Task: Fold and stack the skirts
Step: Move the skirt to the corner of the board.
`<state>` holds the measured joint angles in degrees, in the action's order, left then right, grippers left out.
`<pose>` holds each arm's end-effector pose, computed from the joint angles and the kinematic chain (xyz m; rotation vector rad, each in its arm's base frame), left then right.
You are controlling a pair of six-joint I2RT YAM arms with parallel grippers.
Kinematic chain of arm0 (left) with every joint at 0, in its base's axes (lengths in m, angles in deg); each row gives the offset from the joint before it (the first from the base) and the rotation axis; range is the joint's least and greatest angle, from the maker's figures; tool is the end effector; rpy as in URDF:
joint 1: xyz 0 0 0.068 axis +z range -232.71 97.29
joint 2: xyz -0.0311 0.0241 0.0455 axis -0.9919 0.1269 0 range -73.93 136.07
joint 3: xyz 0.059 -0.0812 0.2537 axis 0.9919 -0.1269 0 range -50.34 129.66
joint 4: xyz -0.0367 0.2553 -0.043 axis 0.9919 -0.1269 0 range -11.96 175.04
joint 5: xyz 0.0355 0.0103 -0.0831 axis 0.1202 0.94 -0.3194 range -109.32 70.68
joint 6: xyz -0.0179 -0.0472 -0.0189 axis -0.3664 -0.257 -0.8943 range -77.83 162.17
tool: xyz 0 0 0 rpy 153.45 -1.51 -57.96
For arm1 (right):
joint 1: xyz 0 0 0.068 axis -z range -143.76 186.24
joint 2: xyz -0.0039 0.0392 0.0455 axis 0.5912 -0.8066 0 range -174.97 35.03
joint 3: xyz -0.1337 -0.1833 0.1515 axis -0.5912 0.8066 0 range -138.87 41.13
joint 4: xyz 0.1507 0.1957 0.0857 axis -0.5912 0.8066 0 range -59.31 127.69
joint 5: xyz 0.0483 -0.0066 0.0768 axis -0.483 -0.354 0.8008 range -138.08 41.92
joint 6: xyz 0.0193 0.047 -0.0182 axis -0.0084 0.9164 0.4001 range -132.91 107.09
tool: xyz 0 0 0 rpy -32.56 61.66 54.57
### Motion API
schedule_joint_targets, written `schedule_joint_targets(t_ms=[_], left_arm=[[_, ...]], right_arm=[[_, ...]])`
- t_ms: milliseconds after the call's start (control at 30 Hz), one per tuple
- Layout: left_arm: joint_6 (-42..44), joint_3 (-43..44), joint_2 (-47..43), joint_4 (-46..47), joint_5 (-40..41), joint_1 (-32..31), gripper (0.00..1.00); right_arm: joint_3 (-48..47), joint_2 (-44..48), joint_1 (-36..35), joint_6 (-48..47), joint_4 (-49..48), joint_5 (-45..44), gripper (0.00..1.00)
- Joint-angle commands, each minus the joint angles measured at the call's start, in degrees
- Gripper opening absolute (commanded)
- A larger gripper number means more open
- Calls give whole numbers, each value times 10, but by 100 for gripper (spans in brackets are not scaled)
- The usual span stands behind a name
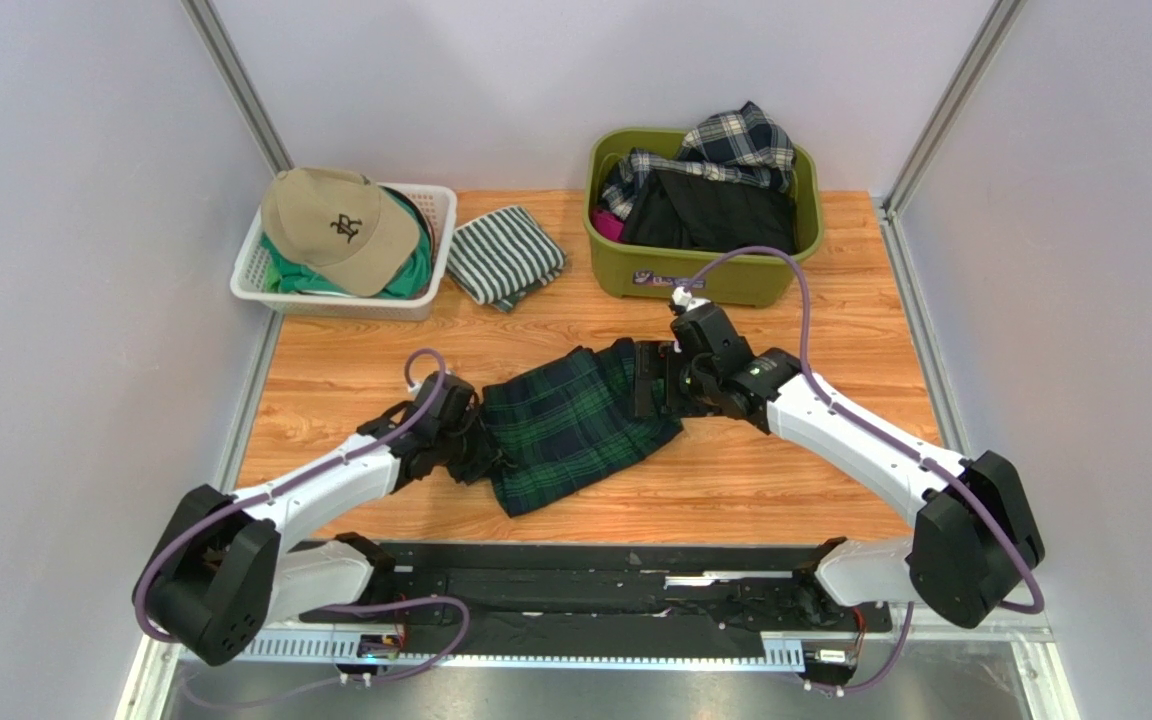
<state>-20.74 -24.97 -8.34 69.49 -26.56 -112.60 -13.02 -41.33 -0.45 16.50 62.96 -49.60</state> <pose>0.1697 -0.1027 0.1512 -0.7239 2.6295 -0.7271 0.2178 0.1611 0.2437 -0.1527 2.5715 0.4215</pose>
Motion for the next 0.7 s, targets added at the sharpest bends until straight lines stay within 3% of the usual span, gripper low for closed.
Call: schedule_joint_targets(t_ms=[0,33,67,233,467,567,667], left_arm=[[36,82,27,-106,103,2,22],[77,97,31,-126,117,2,15],[91,131,36,-175,133,3,0],[180,216,64,-290,215,3,0],[210,282,161,-396,411,28,0],[255,309,168,-382,445,55,0],[342,305,155,-310,458,84,0]], right_arm=[[10,29,9,-13,-16,-17,96],[11,37,10,-15,-11,-21,96],[12,41,11,-16,-8,-29,96],[27,67,21,-22,5,-41,96],[46,72,35,-10,11,-14,96],[49,78,39,-8,14,-4,96],[54,85,43,-7,14,6,96]])
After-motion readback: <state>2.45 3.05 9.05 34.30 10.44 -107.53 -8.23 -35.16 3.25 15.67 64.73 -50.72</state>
